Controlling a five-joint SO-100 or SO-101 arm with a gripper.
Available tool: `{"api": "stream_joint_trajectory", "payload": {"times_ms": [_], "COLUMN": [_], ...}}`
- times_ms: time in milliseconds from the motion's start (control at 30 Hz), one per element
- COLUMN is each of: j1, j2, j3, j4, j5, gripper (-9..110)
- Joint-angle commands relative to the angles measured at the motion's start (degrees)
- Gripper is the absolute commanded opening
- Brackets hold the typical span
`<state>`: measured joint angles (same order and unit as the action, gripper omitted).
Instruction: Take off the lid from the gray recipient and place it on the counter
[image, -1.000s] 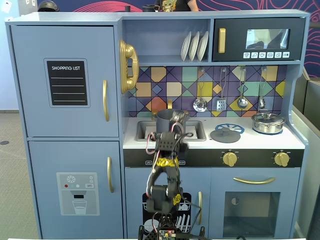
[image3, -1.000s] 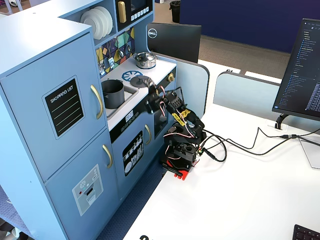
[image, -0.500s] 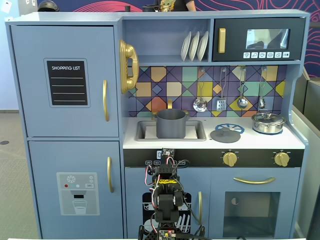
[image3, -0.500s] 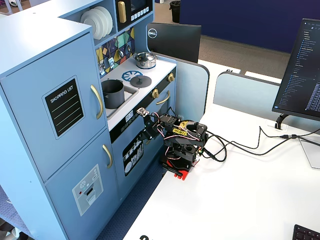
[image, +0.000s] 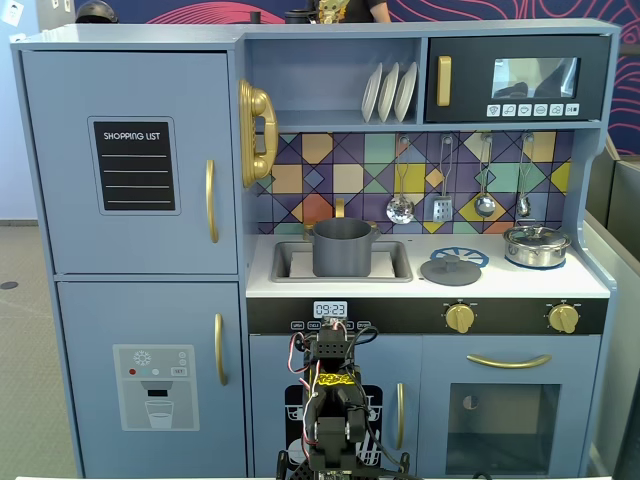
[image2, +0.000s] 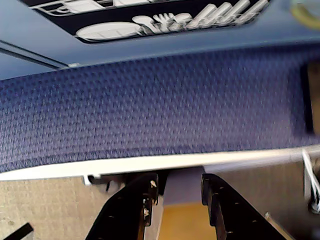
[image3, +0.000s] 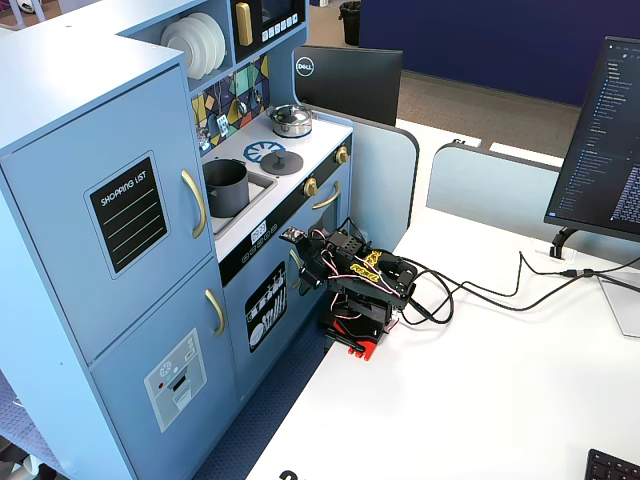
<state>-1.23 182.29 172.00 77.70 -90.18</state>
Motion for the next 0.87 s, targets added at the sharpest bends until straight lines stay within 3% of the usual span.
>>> {"api": "stream_joint_trajectory", "payload": {"times_ms": [0, 833], "j1": [0.35, 0.79], "j2": [-0.18, -0.18], "j3": [0.0, 0.0], "j4": [9.93, 10.02], "j5": [1.67, 2.02], "gripper": [3, 7]}}
